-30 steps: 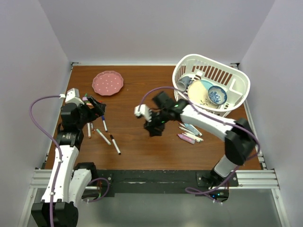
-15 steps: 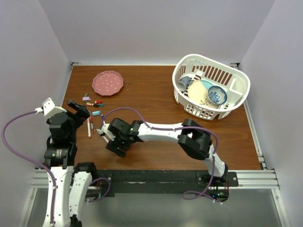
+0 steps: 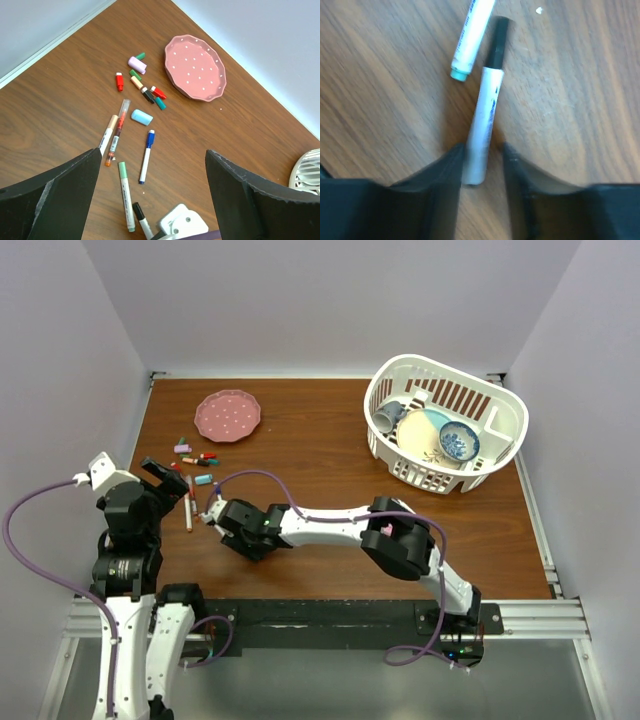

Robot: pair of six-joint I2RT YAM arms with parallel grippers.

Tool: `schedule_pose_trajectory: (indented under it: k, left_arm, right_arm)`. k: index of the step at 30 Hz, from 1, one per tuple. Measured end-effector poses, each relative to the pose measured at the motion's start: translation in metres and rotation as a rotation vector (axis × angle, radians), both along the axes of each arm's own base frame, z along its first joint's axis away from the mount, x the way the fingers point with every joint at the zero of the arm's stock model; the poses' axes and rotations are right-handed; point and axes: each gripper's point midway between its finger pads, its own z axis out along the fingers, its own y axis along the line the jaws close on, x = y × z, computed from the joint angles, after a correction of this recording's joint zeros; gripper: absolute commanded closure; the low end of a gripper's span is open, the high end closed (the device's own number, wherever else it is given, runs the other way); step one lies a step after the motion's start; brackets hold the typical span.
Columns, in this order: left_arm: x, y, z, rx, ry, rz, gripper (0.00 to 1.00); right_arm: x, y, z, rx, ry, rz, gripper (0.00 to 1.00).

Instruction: Open the pen caps

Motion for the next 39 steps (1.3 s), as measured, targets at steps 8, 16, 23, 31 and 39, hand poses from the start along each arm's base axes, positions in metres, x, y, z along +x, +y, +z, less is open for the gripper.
schedule_pose_trajectory:
  k: [8, 16, 23, 31, 39]
  left_arm:
    - [-0.001, -0.011, 0.003, -0.019, -0.022, -0.057, 0.10]
    - [0.017, -0.071, -0.030, -0.145, -0.059, -0.377, 0.11]
    - [0.027, -0.134, -0.091, -0.465, -0.109, -0.647, 0.11]
    - [0.021, -0.186, -0.073, -0.658, -0.225, -0.827, 0.10]
    - [0.018, -0.238, -0.068, -0.720, -0.217, -0.916, 0.16]
  right_arm:
    - [0.012, -0.038, 0.001, -0.036, -0.037, 0.008, 1.00]
    - [0.054, -0.097, 0.022, -0.037, 0.034, 0.039, 1.00]
    - [0.068, -0.148, 0.116, 0.239, 0.108, 0.206, 1.00]
    - [0.051, -0.177, 0.149, 0.442, 0.192, 0.274, 1.00]
    - [0.047, -0.182, 0.147, 0.499, 0.254, 0.266, 1.00]
